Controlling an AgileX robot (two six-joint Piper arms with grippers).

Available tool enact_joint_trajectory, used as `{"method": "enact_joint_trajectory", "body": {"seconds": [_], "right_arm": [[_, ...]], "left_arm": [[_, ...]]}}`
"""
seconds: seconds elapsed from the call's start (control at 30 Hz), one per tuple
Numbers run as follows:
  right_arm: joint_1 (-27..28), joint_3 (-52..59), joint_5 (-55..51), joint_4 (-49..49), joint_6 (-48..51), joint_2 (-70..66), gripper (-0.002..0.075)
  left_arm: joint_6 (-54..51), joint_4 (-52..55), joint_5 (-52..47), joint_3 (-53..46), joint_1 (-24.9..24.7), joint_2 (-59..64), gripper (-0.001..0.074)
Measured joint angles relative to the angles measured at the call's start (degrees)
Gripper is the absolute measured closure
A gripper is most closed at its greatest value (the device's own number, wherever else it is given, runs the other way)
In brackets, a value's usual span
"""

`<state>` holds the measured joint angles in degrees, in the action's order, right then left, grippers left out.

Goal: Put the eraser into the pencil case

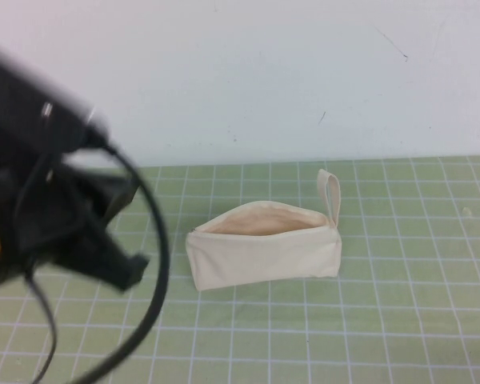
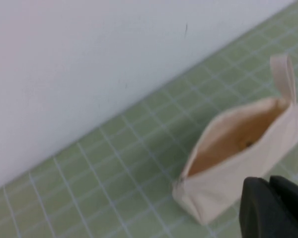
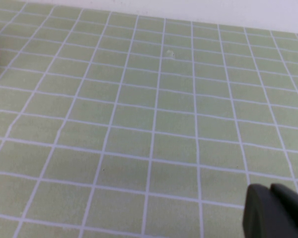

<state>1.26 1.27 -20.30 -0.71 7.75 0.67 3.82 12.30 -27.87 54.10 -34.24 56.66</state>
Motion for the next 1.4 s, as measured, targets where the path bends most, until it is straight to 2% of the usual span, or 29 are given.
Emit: {"method": "enact_joint_trajectory", "body": {"seconds": [0.37, 0.73, 0.83, 1.03, 1.2, 1.4], "right_arm": [[0.00, 0.00, 0.00, 0.00, 0.00, 0.00, 0.0727], [0.00, 0.00, 0.00, 0.00, 0.00, 0.00, 0.0727], [0.00, 0.00, 0.00, 0.00, 0.00, 0.00, 0.0727], [0.00, 0.00, 0.00, 0.00, 0.00, 0.00, 0.0727], [0.00, 0.00, 0.00, 0.00, 0.00, 0.00, 0.0727], [0.00, 0.00, 0.00, 0.00, 0.00, 0.00, 0.0727]], "left_arm": [[0.57, 0.57, -7.28, -8.90, 0.00, -1.18, 0.0735], [0.70, 0.02, -10.32, -10.57, 0.66, -2.18, 0.0735], [0.70, -2.87, -9.73, -10.57, 4.02, -6.77, 0.0736], [0.82, -6.01, -1.77, -13.41, 16.39, -20.84, 0.0736], [0.82, -7.56, 8.69, -23.86, 24.92, -32.23, 0.0736], [0.82, -10.12, 14.42, -39.45, 29.41, -41.55, 0.0736]]}}
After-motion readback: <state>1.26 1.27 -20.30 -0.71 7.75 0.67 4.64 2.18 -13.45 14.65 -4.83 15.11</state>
